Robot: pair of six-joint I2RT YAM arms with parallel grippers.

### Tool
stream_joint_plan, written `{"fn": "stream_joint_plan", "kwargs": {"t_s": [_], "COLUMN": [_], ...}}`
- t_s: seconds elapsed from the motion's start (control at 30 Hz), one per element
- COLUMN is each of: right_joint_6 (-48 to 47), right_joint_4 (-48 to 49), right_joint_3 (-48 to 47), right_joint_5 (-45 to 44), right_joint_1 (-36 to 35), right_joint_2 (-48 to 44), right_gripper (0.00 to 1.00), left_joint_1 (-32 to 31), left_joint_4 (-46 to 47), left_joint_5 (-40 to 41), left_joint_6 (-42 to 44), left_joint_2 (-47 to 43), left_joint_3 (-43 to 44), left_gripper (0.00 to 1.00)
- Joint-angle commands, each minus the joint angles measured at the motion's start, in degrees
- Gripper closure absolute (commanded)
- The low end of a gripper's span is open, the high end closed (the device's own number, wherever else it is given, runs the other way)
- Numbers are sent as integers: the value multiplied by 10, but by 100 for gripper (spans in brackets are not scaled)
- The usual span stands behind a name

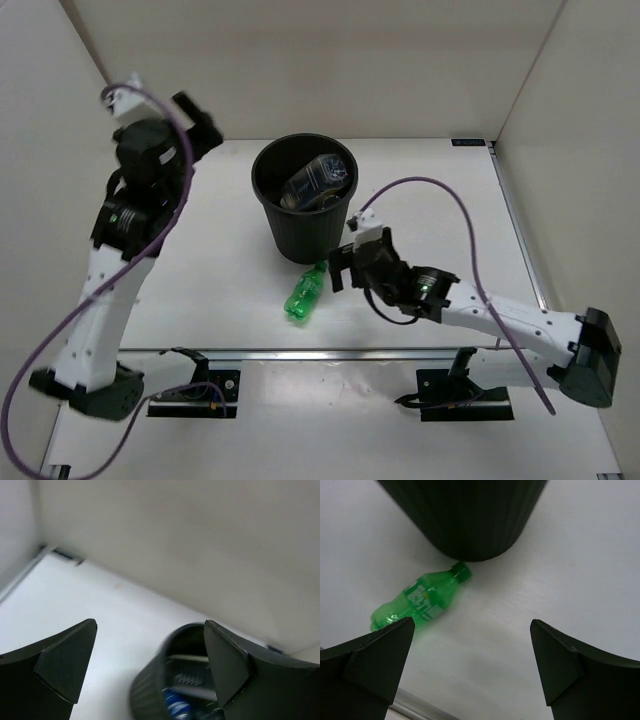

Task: Put the plastic bottles in the bin

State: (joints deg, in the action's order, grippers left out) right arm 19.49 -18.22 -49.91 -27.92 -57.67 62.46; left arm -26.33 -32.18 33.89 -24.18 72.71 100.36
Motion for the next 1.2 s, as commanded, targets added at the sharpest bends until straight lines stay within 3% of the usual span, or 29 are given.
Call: {"fn": "stream_joint_plan", "kwargs": {"t_s": [0.0, 0.07, 0.13, 0.2, 0.37, 0.5, 0.67, 0.93, 1.07, 1.13, 1.17], "right_joint_6": [119, 185, 233, 286, 305, 326, 337, 318, 322, 310, 311], "right_joint_4": [-2, 5, -1, -22, -16, -56, 21, -9, -10, 14, 23], "right_joint_3": [-41, -49, -64, -77, -111, -165, -107, -160, -137, -114, -92], "right_joint_5": [-55, -28, 1, -14, -20, -56, -37, -52, -46, -35, -24], "right_joint_1": [-42, -36, -26, -33, -45, -66, -73, -83, -71, -72, -71], "right_joint_2": [55, 86, 125, 147, 237, 296, 319, 404, 393, 365, 350], "right_gripper": [1, 0, 1, 1, 1, 1, 1, 1, 18, 38, 54], "left_joint_1": [80, 151, 173, 172, 171, 155, 155, 139, 139, 138, 135], "left_joint_4": [-164, -223, -263, -281, -294, -280, -315, -316, -317, -315, -313], "left_joint_5": [-68, -93, -95, -98, -147, -149, -89, -89, -92, -95, -100], "left_joint_6": [-75, -83, -84, -86, -111, -129, -123, -132, -117, -114, -114], "left_joint_2": [-86, -121, -174, -195, -227, -271, -292, -329, -325, -324, -324], "left_joint_3": [-108, -178, -248, -326, -428, -438, -406, -431, -427, -419, -416], "left_gripper": [1, 1, 2, 1, 1, 1, 1, 1, 1, 1, 1]}}
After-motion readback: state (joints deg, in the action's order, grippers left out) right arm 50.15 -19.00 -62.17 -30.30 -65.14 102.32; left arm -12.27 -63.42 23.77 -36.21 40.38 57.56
